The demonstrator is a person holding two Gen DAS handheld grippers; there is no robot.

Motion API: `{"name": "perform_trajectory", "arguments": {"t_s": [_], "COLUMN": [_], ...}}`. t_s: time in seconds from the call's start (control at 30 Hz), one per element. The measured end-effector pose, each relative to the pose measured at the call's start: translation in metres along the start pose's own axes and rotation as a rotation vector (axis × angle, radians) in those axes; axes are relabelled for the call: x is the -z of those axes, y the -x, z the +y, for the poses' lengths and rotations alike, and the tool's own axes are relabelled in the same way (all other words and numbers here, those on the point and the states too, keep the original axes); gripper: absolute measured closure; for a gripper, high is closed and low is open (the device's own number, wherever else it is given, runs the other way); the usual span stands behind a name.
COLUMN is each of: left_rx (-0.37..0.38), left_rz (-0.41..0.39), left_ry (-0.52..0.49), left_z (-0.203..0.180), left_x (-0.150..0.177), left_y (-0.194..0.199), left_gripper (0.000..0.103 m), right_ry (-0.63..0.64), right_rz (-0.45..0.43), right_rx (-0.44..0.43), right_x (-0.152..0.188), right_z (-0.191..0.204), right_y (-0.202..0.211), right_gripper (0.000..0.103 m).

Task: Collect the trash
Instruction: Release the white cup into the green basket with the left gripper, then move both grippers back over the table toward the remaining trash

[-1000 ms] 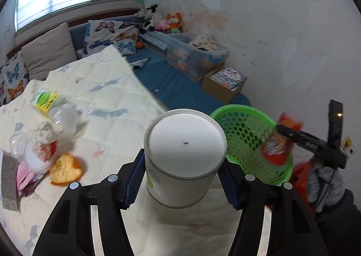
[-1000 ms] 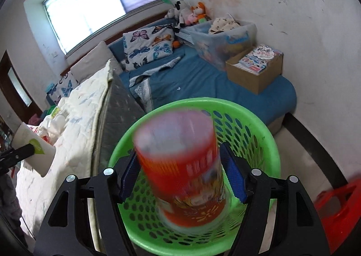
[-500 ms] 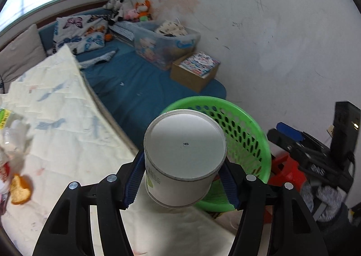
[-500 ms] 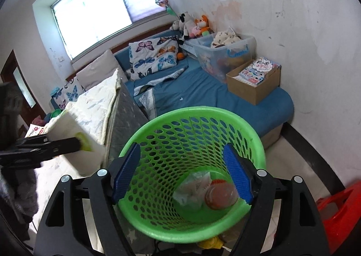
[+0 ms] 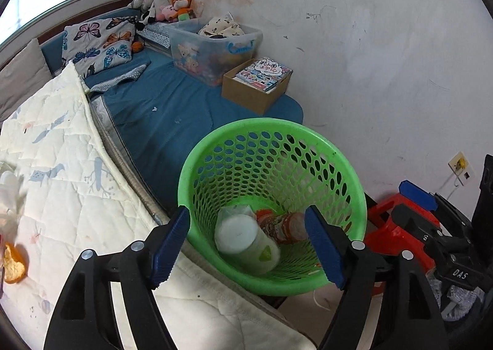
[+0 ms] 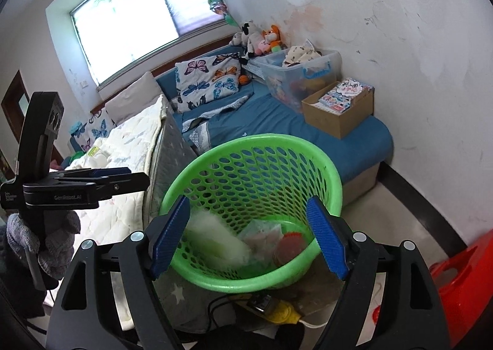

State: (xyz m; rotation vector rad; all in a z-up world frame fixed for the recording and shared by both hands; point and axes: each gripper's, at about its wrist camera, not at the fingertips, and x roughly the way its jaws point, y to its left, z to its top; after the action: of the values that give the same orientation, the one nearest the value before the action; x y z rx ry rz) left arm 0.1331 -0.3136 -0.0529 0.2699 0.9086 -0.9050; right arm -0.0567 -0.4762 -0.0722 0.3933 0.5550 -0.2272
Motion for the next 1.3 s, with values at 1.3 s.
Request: {"name": "perform_trajectory", "arguments": {"t_s": [1.3], "left_rx": [-0.513], "left_rz": [-0.155], "left_ry": [0.387], "left_z": [0.255], "left_x": [0.126], "left_y": [0.211], "left_gripper": [0.029], "right_ry": [0.326], "right_rz": [0.184], "right_rx": [-0.43], "right_x": [-0.024], "right_z": [0.288], "right_y": [-0.1], "right_gripper": [0.026]}}
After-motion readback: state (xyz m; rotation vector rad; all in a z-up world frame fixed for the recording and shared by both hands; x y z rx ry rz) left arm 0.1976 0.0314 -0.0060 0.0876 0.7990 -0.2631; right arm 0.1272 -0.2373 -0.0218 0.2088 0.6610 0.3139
